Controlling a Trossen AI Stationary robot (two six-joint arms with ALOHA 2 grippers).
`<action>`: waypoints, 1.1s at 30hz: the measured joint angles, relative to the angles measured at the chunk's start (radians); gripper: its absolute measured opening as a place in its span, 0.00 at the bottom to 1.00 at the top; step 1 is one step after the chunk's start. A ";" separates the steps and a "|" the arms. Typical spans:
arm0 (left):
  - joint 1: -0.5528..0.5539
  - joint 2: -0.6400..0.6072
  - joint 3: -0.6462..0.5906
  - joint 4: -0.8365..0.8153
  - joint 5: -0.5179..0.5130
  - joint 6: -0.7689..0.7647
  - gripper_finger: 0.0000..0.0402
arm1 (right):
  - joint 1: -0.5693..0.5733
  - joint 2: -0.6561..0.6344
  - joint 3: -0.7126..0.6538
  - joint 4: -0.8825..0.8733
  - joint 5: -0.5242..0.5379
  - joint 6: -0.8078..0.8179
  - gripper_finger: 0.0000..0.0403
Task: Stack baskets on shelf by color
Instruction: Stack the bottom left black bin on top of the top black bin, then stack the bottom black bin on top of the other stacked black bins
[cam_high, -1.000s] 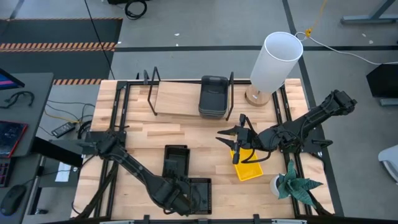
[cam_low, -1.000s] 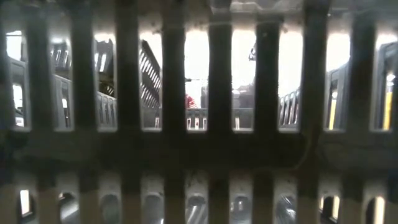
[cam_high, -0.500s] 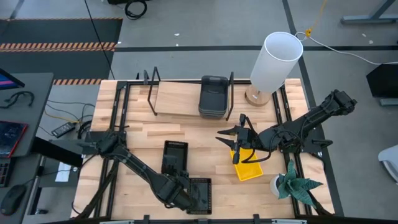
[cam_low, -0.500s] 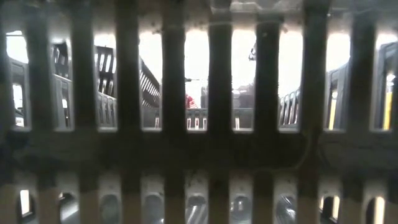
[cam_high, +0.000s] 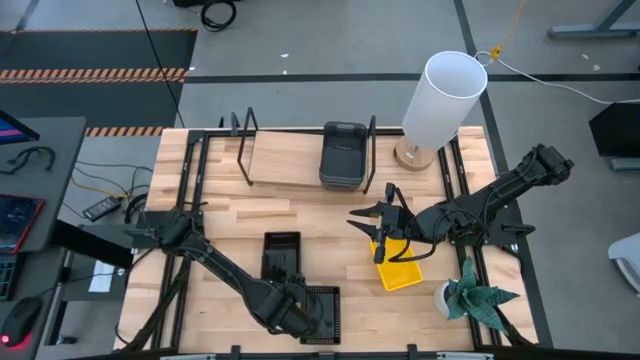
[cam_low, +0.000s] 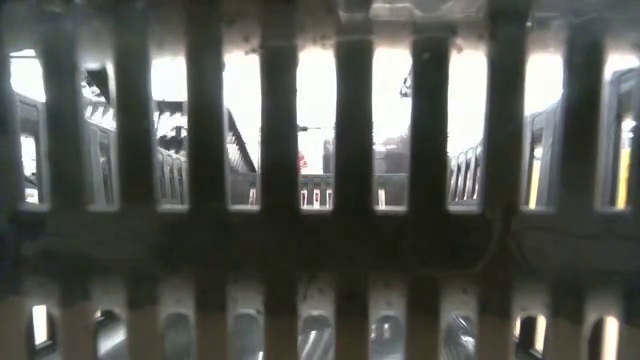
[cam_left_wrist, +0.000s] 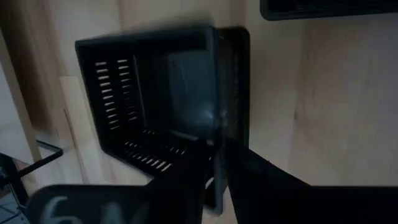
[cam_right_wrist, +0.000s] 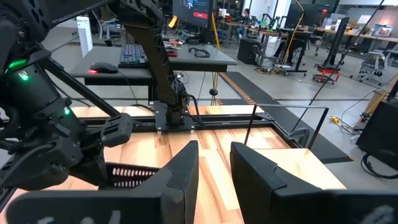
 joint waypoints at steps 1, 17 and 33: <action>0.000 0.000 0.000 0.002 0.000 0.000 0.17 | 0.000 0.000 0.000 0.000 0.000 0.000 0.24; -0.022 -0.016 0.000 0.187 0.001 0.109 0.32 | 0.000 0.000 0.000 0.000 0.000 0.003 0.24; 0.113 -0.008 0.001 0.528 0.097 0.353 0.29 | 0.000 0.000 0.000 0.008 0.000 -0.001 0.24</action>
